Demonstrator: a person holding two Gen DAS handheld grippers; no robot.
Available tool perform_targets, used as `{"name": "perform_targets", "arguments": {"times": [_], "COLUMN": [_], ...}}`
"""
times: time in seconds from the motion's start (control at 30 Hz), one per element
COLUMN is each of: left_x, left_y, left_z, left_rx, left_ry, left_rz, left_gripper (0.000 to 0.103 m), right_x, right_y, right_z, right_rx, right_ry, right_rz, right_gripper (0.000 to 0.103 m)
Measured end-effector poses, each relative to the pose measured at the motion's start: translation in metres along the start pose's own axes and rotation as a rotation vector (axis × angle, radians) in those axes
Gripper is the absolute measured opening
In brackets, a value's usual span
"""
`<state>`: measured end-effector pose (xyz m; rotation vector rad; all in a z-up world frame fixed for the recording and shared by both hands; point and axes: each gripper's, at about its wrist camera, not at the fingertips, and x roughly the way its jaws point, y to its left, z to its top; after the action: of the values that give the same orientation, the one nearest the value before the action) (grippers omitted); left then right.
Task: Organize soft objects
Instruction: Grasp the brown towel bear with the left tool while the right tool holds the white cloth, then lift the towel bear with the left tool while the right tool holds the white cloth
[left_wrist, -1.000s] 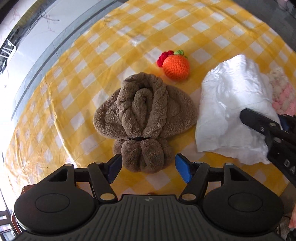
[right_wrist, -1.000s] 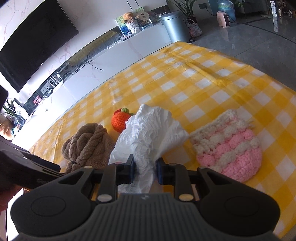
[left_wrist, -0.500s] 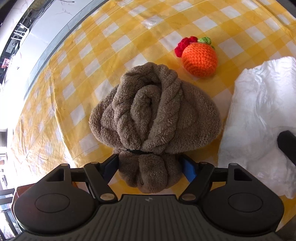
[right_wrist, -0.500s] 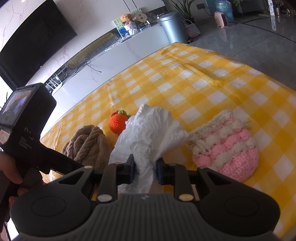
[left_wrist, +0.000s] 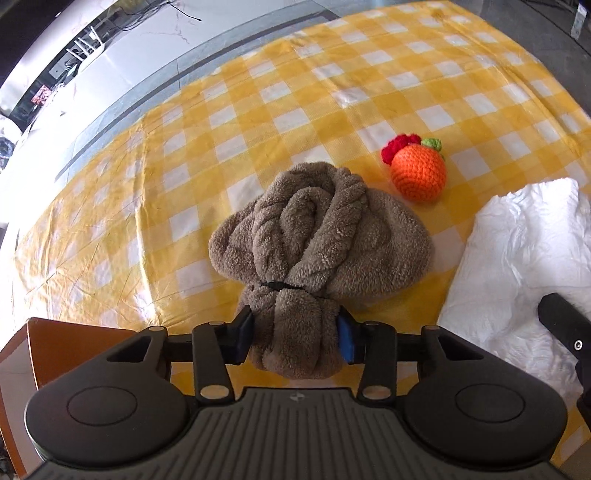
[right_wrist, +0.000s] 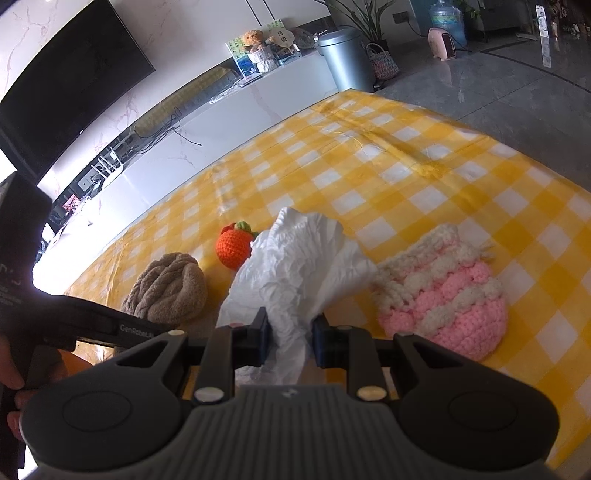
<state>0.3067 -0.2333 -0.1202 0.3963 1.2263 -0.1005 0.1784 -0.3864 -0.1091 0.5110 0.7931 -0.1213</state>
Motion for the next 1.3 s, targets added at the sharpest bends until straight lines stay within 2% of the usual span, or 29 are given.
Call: {"name": "perform_targets", "arguments": {"times": [0.13, 0.33, 0.4, 0.5, 0.53, 0.57, 0.63, 0.73, 0.83, 0.9, 0.93, 0.97, 1.03, 1.07, 1.2, 1.3], "left_x": [-0.025, -0.075, -0.091, -0.104, -0.104, -0.106, -0.102, -0.092, -0.091, -0.091, -0.089, -0.086, -0.083, -0.081, -0.062, -0.039], "left_y": [0.013, 0.011, 0.017, 0.028, 0.030, 0.030, 0.030, 0.028, 0.023, 0.022, 0.020, 0.018, 0.015, 0.012, 0.002, 0.007], "left_z": [-0.015, -0.048, -0.062, -0.077, -0.080, -0.083, -0.083, -0.078, -0.076, -0.072, -0.068, -0.064, -0.058, -0.054, -0.036, -0.019], "left_rx": [-0.016, 0.054, 0.045, 0.053, 0.062, 0.072, 0.096, 0.098, 0.104, 0.127, 0.143, 0.168, 0.224, 0.271, 0.494, 0.602], "left_ry": [-0.092, -0.298, -0.356, -0.440, -0.467, -0.485, -0.475, -0.416, -0.412, -0.410, -0.396, -0.372, -0.339, -0.325, -0.269, -0.205], "left_rz": [-0.018, 0.010, -0.026, -0.086, -0.087, -0.082, -0.095, -0.128, -0.093, -0.074, -0.078, -0.082, -0.068, -0.049, 0.046, 0.064], "left_gripper": [0.051, 0.048, 0.045, 0.035, 0.029, 0.020, 0.013, 0.013, 0.020, 0.037, 0.054, 0.065, 0.075, 0.078, 0.080, 0.080], "right_x": [0.000, -0.004, -0.006, -0.010, -0.011, -0.012, -0.012, -0.010, -0.011, -0.011, -0.010, -0.009, -0.006, -0.005, -0.003, 0.002], "right_y": [-0.002, 0.004, 0.004, 0.003, 0.002, 0.003, 0.005, 0.009, 0.013, 0.016, 0.015, 0.014, 0.010, 0.009, 0.008, 0.013], "right_z": [0.001, -0.001, -0.001, -0.003, -0.003, -0.004, -0.005, -0.007, -0.008, -0.008, -0.009, -0.008, -0.008, -0.008, -0.008, -0.006], "right_rx": [0.012, 0.006, 0.023, 0.053, 0.062, 0.064, 0.057, 0.051, 0.030, 0.014, 0.010, 0.010, 0.021, 0.022, 0.018, -0.008], "right_ry": [-0.003, 0.002, 0.001, 0.002, 0.000, -0.001, -0.002, 0.007, 0.006, 0.007, 0.010, 0.014, 0.017, 0.020, 0.027, 0.032], "right_rz": [-0.008, 0.020, 0.053, 0.094, 0.094, 0.088, 0.073, 0.063, 0.053, 0.048, 0.045, 0.042, 0.034, 0.033, 0.041, 0.047], "right_gripper": [0.022, 0.022, 0.022, 0.022, 0.022, 0.022, 0.022, 0.022, 0.022, 0.022, 0.022, 0.022, 0.022, 0.022, 0.022, 0.022]}}
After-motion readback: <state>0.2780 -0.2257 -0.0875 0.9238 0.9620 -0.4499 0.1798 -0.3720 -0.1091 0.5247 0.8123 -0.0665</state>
